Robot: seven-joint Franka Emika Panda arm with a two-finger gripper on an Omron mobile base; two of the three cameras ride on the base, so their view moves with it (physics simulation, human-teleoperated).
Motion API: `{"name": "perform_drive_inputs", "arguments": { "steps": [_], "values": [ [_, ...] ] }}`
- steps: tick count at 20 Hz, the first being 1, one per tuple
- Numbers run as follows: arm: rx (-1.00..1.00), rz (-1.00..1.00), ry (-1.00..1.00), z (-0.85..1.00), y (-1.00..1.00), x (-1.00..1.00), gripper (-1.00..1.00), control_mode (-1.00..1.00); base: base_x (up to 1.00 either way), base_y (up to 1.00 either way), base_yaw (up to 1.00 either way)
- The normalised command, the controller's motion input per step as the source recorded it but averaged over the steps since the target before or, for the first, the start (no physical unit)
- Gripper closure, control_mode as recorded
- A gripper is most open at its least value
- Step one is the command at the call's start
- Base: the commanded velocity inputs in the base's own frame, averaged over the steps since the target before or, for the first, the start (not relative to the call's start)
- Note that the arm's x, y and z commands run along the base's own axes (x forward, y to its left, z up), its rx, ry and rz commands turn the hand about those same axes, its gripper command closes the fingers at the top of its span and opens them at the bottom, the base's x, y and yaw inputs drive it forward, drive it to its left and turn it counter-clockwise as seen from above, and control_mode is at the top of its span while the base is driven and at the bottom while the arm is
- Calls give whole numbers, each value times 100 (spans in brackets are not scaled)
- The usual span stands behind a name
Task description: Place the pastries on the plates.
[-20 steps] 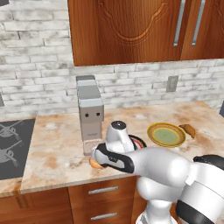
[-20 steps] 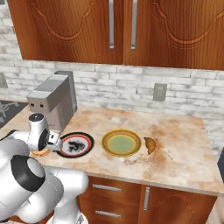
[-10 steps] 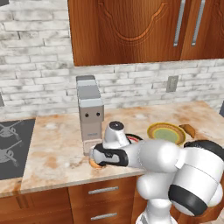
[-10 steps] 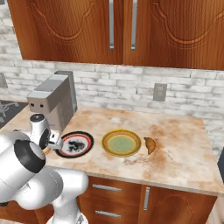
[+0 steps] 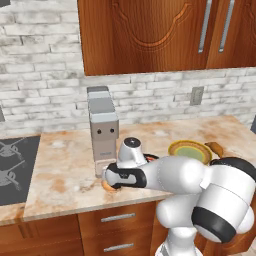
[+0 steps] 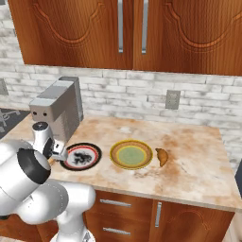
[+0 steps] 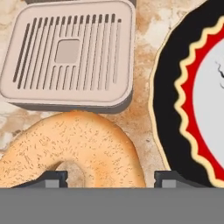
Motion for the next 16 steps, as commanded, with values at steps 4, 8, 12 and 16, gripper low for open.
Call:
{"name": "perform_drive_inputs", "arguments": {
  "steps": [4,8,12,16],
  "values": [
    [0,0,0,0,0,0,100,-100,0,0,0],
    [0,-6,-2,35,0,-2,100,-100,0,0,0],
    [0,-8,0,100,-18,1,100,-100,0,0,0],
    [-5,-7,10,50,-92,0,100,-100,0,0,0]
  ]
}}
